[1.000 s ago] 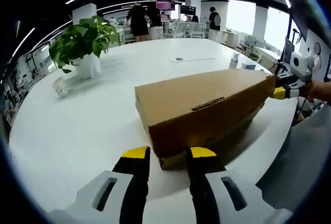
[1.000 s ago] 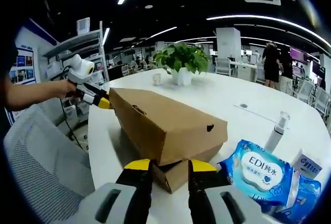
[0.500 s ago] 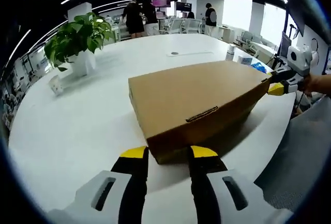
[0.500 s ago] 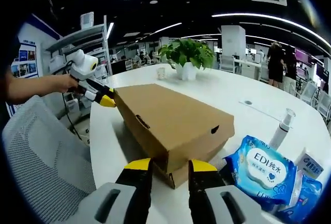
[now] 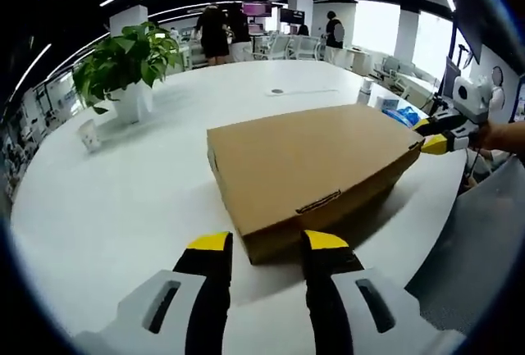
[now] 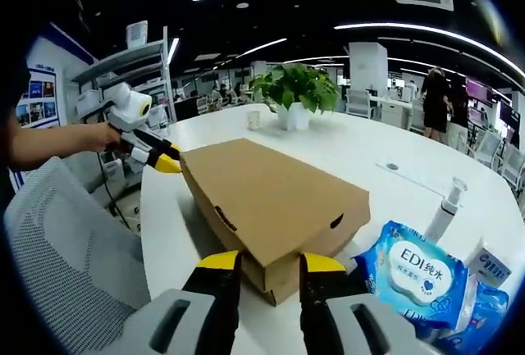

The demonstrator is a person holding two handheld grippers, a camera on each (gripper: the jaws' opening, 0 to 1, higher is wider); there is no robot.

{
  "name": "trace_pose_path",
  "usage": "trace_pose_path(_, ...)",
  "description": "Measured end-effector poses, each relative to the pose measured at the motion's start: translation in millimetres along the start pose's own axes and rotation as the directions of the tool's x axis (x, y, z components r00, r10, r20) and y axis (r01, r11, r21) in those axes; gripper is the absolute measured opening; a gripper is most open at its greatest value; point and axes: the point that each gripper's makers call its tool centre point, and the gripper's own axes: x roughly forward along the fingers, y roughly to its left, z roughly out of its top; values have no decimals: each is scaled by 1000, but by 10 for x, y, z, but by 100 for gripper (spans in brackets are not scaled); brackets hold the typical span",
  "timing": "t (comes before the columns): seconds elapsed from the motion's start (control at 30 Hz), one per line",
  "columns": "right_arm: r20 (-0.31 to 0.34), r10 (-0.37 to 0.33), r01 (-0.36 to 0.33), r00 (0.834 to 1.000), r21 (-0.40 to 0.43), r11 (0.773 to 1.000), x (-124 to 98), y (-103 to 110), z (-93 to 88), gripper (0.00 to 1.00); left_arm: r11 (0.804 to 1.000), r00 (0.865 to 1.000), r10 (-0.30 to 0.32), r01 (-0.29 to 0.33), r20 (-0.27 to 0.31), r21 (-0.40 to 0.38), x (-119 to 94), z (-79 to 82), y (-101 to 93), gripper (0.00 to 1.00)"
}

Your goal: Operate the shoe box by opening the lid, removing the specified soft item, and placing it in the target area until the item is outside and the box remains undamaged.

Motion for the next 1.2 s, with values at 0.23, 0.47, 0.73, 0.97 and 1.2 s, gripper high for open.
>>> trace_pose_path(0.23,-23,-8,8,1000,5,1000,42,-2,-60,25,1000,1000,2,-2,-25,19,70,-55,0,31)
trace_pose_path(0.47,-44,-14,14,999,-5,1000,92,-8,-127,25,1000,999,0,2,-48,27,137,-104,15,31)
trace_pose_path(0.73,-46,-30,30,998,-6,1000,156,-114,-89,25,999,999,2,0,-54,32,242,-27,80,31)
trace_pose_path(0.97,-49,-41,41,998,-2,999,235,-246,-31,25,1000,999,-1,3,-55,28,364,84,151,31)
trace_pose_path(1.2,-55,-49,49,997,-4,999,329,-384,38,26,1000,998,-5,6,-60,22,490,190,237,31)
